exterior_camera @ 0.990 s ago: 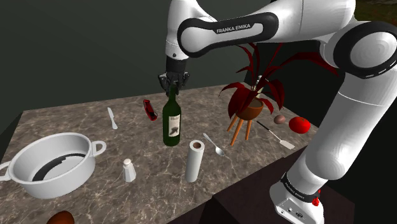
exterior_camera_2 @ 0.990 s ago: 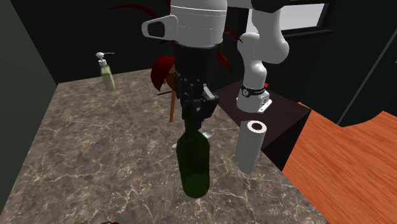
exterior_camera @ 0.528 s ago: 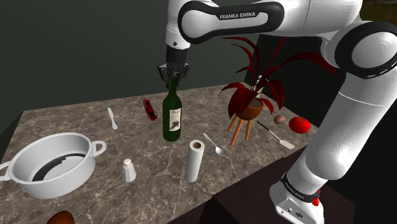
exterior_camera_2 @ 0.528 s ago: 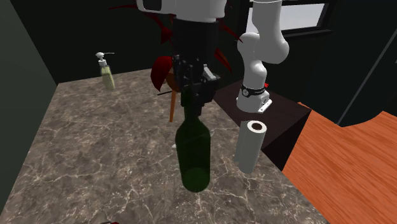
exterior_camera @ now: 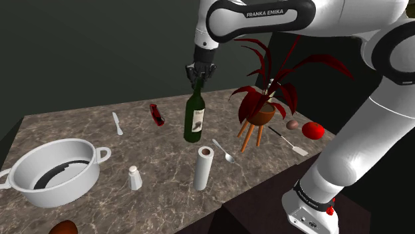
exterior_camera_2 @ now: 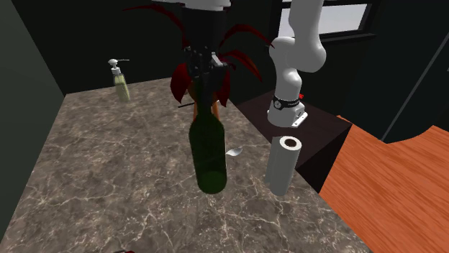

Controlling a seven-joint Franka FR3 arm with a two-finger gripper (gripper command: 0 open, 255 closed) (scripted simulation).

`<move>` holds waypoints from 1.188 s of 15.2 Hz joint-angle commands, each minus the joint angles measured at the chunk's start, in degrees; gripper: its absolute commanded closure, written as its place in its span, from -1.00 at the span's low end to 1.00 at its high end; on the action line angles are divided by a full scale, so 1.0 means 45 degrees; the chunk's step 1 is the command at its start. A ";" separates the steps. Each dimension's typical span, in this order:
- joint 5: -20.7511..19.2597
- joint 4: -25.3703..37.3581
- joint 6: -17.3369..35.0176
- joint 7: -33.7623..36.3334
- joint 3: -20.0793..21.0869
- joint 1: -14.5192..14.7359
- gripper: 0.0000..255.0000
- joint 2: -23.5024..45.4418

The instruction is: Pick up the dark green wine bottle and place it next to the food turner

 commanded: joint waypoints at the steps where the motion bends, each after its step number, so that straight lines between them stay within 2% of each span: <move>1: 0.0276 -0.0654 0.0091 -0.0731 -0.0337 -0.0296 1.00 -0.0622; 9: 0.0794 -0.2510 0.0283 -0.3401 -0.1856 -0.1250 1.00 -0.2331; 18: 0.0738 -0.3472 0.0275 -0.6278 -0.3713 -0.2296 1.00 -0.3238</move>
